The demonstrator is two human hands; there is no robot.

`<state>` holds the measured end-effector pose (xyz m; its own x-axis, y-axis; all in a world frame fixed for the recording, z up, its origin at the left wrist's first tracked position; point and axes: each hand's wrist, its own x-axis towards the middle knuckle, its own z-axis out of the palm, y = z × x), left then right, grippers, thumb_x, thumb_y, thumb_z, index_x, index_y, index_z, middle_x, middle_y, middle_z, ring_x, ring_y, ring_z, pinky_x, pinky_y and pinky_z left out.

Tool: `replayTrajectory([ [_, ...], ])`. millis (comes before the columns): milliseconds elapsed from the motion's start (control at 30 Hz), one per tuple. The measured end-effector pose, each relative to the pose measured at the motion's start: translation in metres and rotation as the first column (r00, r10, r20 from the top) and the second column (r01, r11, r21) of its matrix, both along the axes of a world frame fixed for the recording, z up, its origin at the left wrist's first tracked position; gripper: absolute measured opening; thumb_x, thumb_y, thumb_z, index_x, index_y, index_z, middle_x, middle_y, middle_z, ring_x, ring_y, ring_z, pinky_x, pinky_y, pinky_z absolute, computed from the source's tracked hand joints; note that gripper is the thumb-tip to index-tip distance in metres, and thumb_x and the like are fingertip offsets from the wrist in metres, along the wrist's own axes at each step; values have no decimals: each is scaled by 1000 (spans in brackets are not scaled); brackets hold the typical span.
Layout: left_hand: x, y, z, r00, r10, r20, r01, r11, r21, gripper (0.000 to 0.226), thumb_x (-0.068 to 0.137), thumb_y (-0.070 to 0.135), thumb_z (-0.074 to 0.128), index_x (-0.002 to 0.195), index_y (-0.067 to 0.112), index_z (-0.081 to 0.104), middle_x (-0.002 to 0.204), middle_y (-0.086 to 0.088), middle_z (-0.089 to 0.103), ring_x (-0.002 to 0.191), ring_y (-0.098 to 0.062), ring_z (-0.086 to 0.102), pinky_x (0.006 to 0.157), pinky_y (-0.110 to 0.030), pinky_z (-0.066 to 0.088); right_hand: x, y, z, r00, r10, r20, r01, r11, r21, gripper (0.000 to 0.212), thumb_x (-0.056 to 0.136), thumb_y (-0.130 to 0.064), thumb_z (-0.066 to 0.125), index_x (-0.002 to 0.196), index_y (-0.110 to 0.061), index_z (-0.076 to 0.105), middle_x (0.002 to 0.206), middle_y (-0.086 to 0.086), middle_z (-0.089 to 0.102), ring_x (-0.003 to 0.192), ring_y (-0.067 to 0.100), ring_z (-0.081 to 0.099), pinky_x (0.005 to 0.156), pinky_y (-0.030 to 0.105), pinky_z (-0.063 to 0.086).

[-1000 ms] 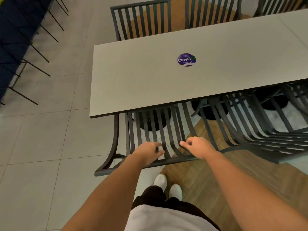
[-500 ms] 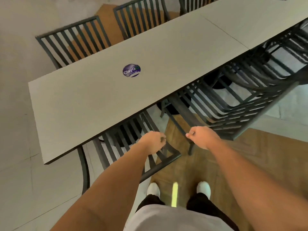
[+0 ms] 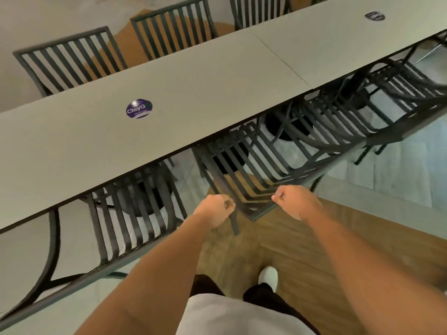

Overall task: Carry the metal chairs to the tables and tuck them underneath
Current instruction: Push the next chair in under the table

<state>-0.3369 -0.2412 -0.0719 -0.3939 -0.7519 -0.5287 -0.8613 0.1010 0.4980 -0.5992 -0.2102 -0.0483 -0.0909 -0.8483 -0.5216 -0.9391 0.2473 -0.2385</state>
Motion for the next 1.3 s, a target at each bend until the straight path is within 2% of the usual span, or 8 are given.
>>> replayTrajectory([
  [167, -64, 2, 0, 999, 34, -33, -34, 999, 3, 34, 110, 35, 45, 134, 23, 66, 121, 1, 72, 107, -17, 66, 91, -27, 51, -71, -8, -1, 999, -35, -27, 35, 999, -2, 30, 105, -48, 45, 107, -26, 65, 94, -1, 64, 91, 23, 61, 76, 37, 51],
  [333, -95, -23, -7, 1000, 10, -28, -9, 1000, 15, 34, 109, 38, 45, 132, 23, 66, 113, 3, 71, 100, -15, 66, 90, -29, 53, -103, -28, -8, 998, -50, -46, 51, 999, 13, 31, 106, -45, 45, 113, -23, 66, 104, 2, 69, 96, 24, 64, 78, 37, 51],
  [533, -115, -58, -13, 994, -105, 24, 104, 994, 41, 38, 110, 41, 44, 136, 24, 64, 121, 1, 71, 108, -18, 66, 98, -34, 54, -112, -57, -14, 998, -63, -16, 62, 996, -58, 24, 104, -44, 50, 103, -29, 68, 96, -4, 68, 91, 19, 64, 76, 37, 54],
  [633, -124, -67, -15, 995, -100, 25, 99, 993, 59, 38, 110, 42, 42, 135, 24, 65, 120, 0, 72, 108, -20, 67, 99, -38, 54, -121, -70, -18, 1000, -18, -5, 17, 997, -78, 22, 103, -43, 53, 107, -28, 68, 97, -5, 69, 89, 17, 62, 72, 34, 50],
  [800, -146, -71, -21, 997, -15, 73, 10, 997, 73, 39, 110, 43, 44, 141, 27, 61, 125, 1, 70, 111, -20, 66, 96, -34, 54, -155, -88, -35, 999, 36, 31, -33, 997, -70, 26, 103, -45, 54, 112, -26, 69, 101, -4, 64, 93, 15, 58, 80, 33, 49],
  [1000, -205, -43, -28, 970, 206, 132, -226, 962, 156, 65, 98, 75, 42, 135, 25, 58, 112, 0, 68, 99, -20, 65, 89, -39, 56, -219, -113, -42, 972, 230, 40, -231, 972, 34, 49, 96, -68, 50, 116, -27, 69, 103, -4, 60, 102, 19, 58, 81, 34, 47],
  [1133, -241, -20, -38, 940, 239, 245, -283, 945, 165, 87, 87, 87, 45, 151, 28, 46, 135, -3, 61, 122, -26, 60, 102, -42, 52, -257, -129, -46, 907, 420, 46, -422, 902, 94, 76, 78, -90, 47, 122, -30, 65, 110, -8, 59, 105, 18, 57, 89, 37, 50],
  [1300, -266, -9, -54, 876, 286, 389, -303, 953, -20, 56, 104, 51, 51, 156, 34, 38, 130, -1, 65, 116, -25, 64, 97, -41, 56, -271, -142, -52, 806, 591, -42, -586, 805, 94, 74, 83, -82, 55, 131, -25, 60, 124, -5, 62, 116, 19, 58, 95, 36, 47],
])
